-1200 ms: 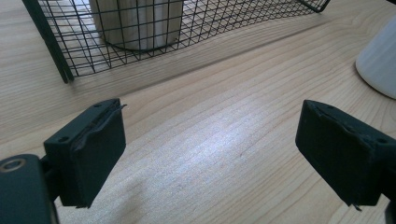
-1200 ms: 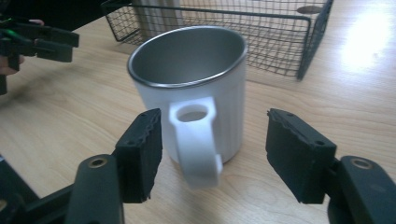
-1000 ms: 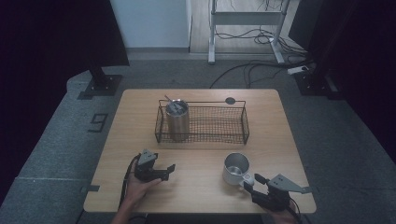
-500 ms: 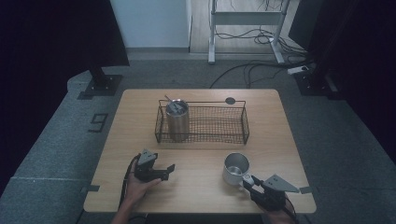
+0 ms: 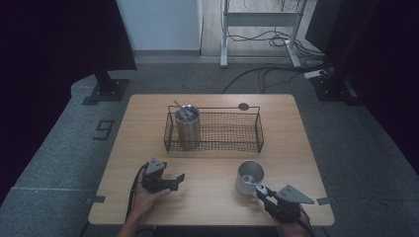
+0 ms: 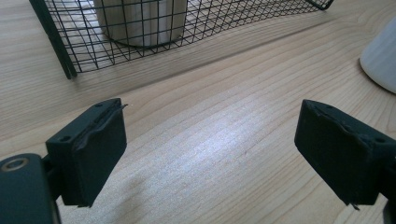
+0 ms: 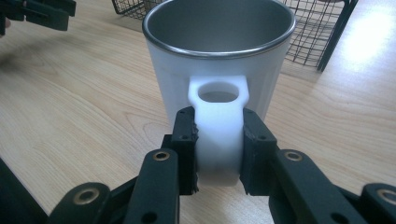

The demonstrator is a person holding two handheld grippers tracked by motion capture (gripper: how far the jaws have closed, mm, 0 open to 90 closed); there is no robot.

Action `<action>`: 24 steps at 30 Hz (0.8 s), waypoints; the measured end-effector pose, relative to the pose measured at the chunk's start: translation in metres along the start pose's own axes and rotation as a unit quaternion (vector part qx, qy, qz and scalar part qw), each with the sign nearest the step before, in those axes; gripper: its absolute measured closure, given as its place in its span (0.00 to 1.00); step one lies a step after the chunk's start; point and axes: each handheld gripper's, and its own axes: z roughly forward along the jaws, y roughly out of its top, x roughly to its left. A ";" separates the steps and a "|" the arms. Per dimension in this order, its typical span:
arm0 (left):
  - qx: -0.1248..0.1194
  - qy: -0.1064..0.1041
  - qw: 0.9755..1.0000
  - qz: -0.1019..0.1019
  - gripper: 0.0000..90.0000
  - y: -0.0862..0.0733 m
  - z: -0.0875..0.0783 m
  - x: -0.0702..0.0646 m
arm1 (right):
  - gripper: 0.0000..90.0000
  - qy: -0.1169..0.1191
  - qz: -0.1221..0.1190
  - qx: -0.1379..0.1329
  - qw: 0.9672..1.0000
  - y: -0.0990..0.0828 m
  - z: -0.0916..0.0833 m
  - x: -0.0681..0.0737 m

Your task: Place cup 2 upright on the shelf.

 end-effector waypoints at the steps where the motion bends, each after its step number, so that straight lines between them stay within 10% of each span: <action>1: 0.000 0.000 1.000 0.000 0.10 0.000 0.000 0.000 | 0.78 0.000 -0.004 0.000 1.000 0.000 0.000 0.000; 24: -0.003 0.002 1.000 -0.002 0.11 0.000 0.000 0.001 | 0.78 -0.005 -0.004 -0.028 1.000 0.004 -0.003 -0.004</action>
